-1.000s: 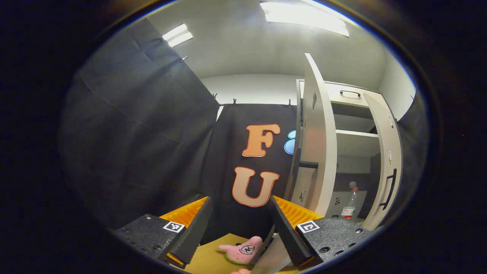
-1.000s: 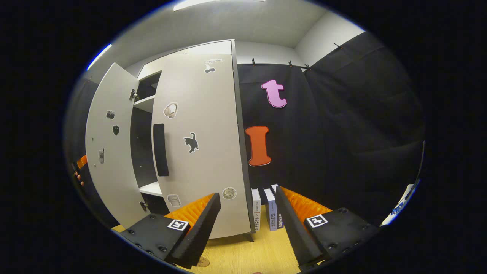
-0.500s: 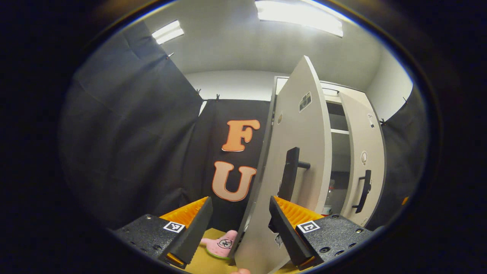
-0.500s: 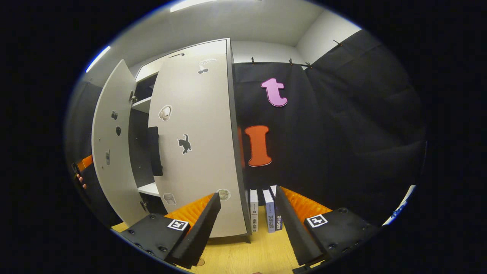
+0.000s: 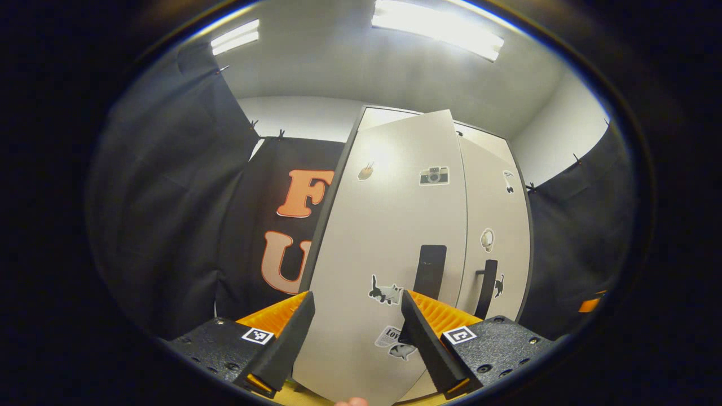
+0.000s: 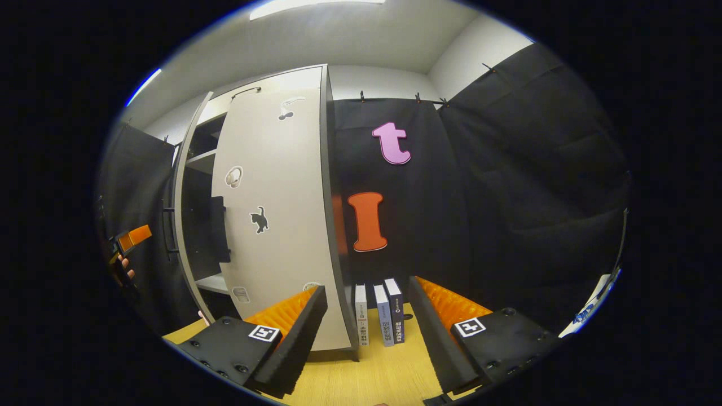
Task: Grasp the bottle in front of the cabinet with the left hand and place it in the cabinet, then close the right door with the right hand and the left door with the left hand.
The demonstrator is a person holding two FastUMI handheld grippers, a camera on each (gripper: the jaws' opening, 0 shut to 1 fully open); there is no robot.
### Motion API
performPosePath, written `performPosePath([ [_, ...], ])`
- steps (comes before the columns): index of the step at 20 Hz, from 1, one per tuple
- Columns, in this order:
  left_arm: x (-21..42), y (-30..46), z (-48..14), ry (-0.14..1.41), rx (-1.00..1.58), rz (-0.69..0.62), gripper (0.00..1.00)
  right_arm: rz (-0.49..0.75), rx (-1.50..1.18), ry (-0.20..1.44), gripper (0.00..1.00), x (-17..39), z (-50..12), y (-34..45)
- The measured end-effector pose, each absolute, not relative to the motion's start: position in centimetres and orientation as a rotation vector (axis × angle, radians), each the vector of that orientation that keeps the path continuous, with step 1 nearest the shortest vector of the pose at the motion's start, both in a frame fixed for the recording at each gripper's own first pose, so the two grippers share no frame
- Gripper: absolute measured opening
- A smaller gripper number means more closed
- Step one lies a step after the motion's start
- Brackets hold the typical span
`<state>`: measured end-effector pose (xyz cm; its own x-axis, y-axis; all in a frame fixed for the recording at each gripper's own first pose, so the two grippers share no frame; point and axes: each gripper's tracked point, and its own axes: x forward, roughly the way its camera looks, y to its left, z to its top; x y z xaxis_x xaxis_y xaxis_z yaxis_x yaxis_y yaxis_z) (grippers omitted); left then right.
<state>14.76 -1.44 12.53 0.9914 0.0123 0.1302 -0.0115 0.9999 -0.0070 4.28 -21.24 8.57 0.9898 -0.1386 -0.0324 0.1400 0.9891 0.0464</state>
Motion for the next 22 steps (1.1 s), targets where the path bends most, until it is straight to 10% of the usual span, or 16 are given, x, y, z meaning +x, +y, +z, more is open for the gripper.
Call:
performPosePath([
  [22,0.8,5.4,3.8,0.003,0.017,0.160,0.95,0.119,0.022,-0.013,0.96,3.5,4.9,-3.5],
])
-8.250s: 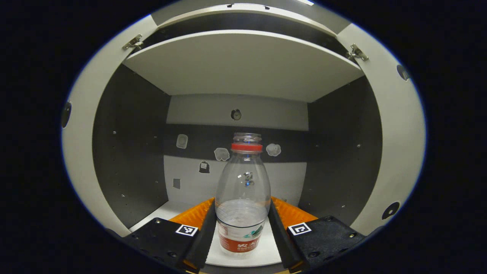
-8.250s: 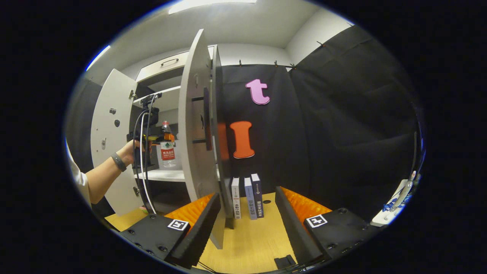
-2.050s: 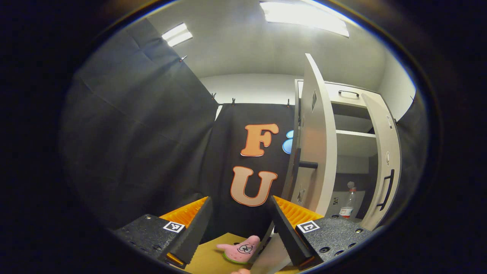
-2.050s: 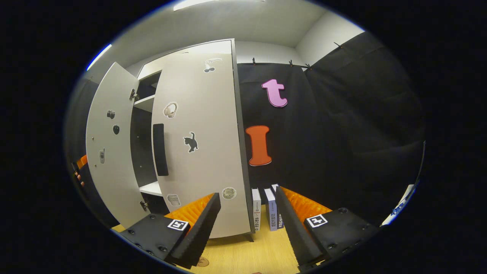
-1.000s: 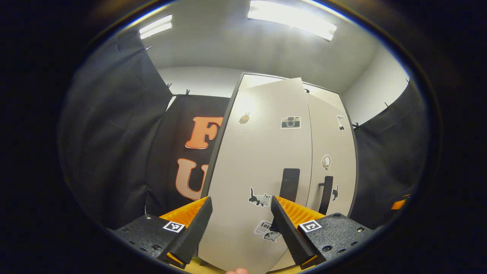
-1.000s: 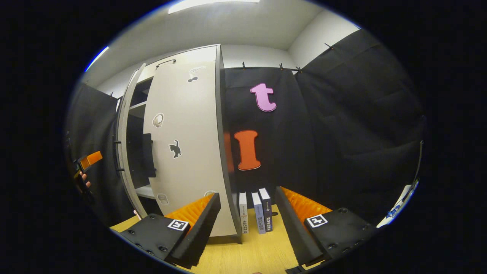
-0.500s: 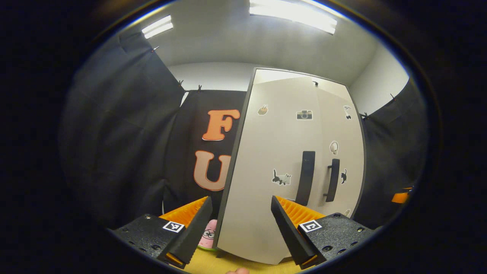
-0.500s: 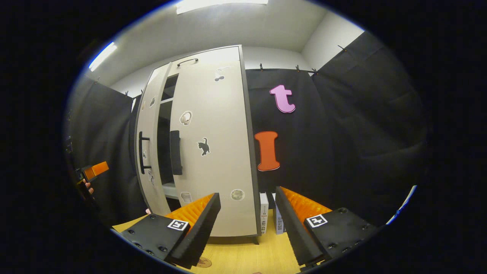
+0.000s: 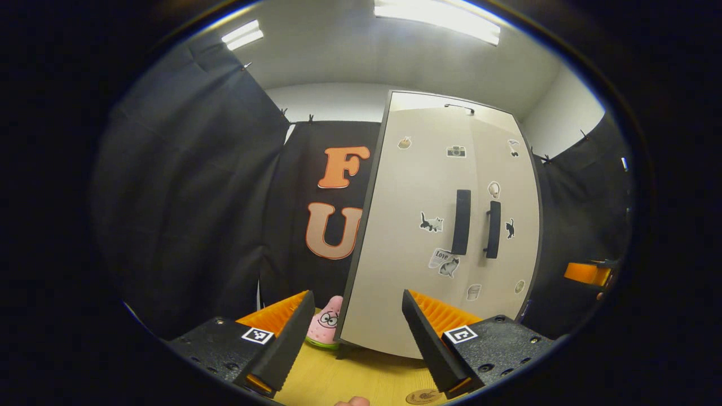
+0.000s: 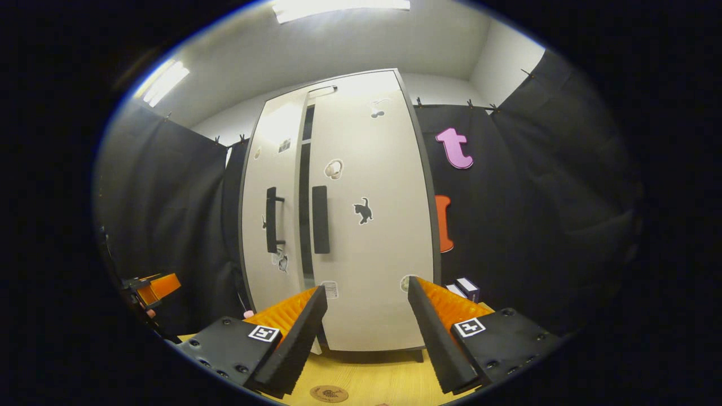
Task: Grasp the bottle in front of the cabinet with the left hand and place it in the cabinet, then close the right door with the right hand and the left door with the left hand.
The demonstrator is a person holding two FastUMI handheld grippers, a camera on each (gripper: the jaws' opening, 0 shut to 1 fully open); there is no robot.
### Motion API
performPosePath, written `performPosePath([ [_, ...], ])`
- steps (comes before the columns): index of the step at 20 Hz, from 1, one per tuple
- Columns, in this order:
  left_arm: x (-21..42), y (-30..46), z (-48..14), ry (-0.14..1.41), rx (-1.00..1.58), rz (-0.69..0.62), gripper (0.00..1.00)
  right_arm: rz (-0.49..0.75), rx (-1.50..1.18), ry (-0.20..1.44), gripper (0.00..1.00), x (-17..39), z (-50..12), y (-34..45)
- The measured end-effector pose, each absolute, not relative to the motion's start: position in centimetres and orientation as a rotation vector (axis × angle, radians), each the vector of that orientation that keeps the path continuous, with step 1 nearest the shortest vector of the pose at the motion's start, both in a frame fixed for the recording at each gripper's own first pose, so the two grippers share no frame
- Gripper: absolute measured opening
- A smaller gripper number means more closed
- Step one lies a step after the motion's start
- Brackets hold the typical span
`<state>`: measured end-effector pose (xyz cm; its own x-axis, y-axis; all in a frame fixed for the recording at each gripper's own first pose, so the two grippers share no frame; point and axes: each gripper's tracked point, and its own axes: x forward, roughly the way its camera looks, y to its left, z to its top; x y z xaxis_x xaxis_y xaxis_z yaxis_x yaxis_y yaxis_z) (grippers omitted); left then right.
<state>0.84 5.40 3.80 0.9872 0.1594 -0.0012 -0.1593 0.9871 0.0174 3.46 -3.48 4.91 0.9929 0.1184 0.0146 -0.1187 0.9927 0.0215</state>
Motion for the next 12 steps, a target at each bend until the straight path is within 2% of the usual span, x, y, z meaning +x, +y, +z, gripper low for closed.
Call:
performPosePath([
  [12,0.0,5.4,2.9,0.012,0.052,0.129,0.95,0.109,0.043,0.027,0.96,2.7,3.9,-1.7],
])
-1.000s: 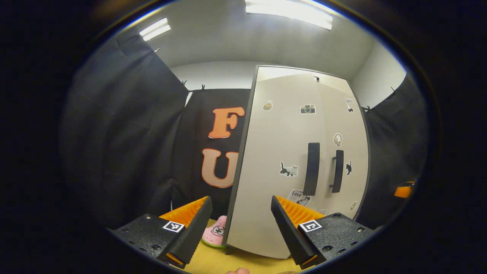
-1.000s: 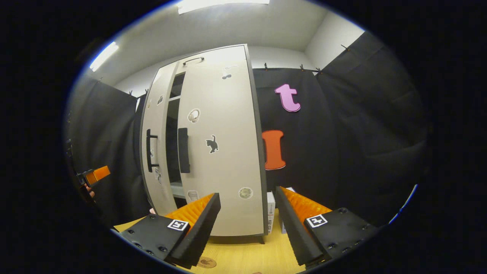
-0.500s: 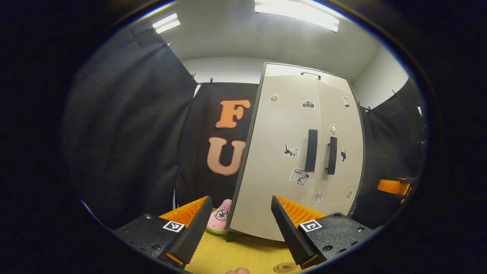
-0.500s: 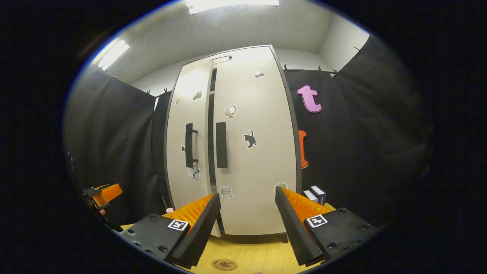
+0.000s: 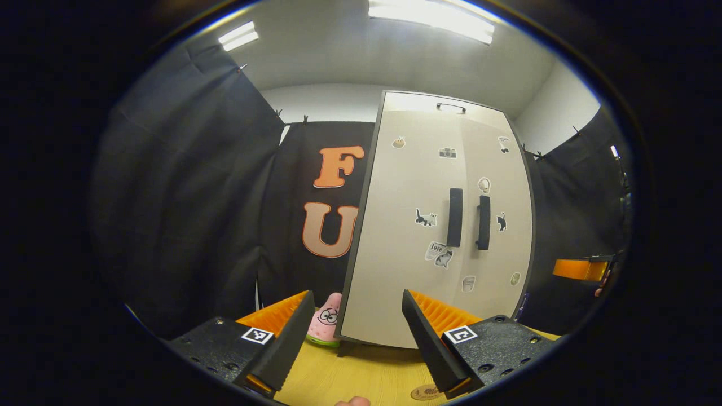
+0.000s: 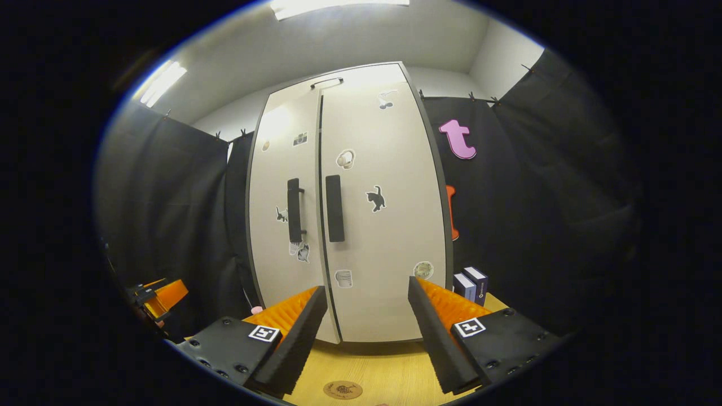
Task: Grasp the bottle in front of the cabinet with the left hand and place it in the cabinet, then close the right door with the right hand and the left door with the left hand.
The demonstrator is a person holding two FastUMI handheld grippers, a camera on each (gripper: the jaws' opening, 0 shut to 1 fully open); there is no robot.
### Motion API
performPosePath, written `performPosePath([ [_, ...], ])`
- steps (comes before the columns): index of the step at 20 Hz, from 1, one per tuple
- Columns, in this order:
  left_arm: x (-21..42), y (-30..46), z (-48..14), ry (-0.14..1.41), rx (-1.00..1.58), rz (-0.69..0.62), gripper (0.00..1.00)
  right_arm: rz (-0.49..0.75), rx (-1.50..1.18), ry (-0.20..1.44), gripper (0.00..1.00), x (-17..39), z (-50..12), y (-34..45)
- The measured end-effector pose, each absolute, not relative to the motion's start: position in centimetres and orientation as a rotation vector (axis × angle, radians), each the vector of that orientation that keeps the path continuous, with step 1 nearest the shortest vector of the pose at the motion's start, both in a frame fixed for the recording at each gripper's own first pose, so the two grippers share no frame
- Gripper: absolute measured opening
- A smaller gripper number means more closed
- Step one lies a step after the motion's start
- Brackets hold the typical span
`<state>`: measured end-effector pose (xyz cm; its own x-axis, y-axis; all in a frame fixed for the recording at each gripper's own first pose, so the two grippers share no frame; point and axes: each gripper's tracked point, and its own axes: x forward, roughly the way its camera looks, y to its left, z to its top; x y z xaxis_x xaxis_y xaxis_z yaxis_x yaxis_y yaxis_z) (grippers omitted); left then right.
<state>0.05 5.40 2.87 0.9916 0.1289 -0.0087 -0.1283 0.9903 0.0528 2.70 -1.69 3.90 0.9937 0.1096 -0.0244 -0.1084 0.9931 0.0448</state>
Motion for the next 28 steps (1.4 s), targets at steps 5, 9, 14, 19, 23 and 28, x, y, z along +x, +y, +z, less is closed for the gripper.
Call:
performPosePath([
  [5,0.3,5.7,2.3,0.025,0.037,0.136,0.95,0.107,0.041,0.030,0.96,3.1,4.1,-1.5],
  [9,0.4,6.1,2.4,0.023,0.045,0.144,0.94,0.119,0.039,0.035,0.96,3.5,3.9,-0.9],
  [14,0.5,6.2,2.4,0.017,0.050,0.148,0.94,0.133,0.032,0.039,0.96,4.1,3.6,-0.3],
  [19,0.7,6.1,2.0,0.026,0.045,0.145,0.95,0.131,0.034,0.043,0.96,4.1,3.5,-0.4],
  [23,0.8,6.1,2.0,0.024,0.049,0.144,0.94,0.130,0.035,0.045,0.96,4.3,3.3,-0.4],
  [28,0.7,6.0,1.9,0.027,0.050,0.145,0.94,0.132,0.036,0.046,0.96,4.4,3.2,-0.3],
])
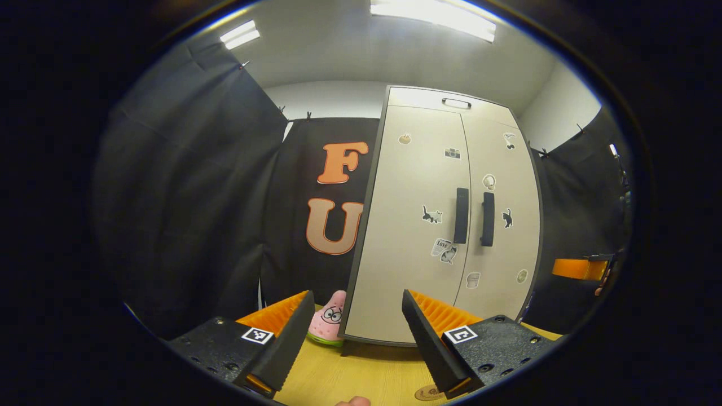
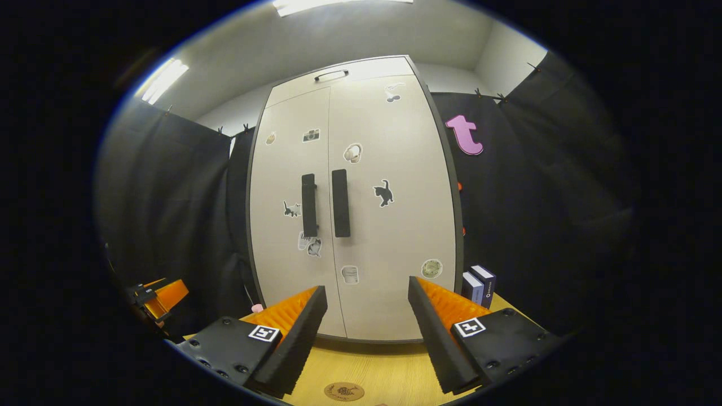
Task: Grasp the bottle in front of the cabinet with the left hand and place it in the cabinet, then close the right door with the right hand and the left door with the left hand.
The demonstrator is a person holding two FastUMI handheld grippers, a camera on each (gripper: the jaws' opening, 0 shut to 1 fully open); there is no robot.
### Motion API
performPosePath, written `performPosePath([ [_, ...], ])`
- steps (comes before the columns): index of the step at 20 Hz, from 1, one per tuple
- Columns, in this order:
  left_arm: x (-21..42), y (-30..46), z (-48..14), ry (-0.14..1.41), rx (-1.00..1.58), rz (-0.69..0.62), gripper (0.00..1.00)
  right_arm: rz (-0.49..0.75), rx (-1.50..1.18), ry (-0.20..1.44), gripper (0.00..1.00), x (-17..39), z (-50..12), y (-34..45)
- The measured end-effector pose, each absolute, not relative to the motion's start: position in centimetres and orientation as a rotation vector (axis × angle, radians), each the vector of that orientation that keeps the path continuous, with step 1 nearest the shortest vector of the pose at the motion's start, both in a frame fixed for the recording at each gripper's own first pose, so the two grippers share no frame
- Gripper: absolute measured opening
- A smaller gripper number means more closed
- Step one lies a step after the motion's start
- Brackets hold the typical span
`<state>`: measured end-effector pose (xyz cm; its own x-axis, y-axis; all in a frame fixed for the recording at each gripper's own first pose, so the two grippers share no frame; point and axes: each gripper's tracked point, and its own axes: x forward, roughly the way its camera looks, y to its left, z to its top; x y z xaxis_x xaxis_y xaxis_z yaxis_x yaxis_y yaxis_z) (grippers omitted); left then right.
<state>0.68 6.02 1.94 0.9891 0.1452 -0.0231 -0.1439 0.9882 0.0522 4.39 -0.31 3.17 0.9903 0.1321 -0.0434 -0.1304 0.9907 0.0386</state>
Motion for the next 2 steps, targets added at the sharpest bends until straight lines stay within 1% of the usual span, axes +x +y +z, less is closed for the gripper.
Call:
performPosePath([
  [2,0.58,6.09,2.03,0.026,0.050,0.146,0.94,0.133,0.038,0.047,0.96,4.34,3.15,-0.26],
])
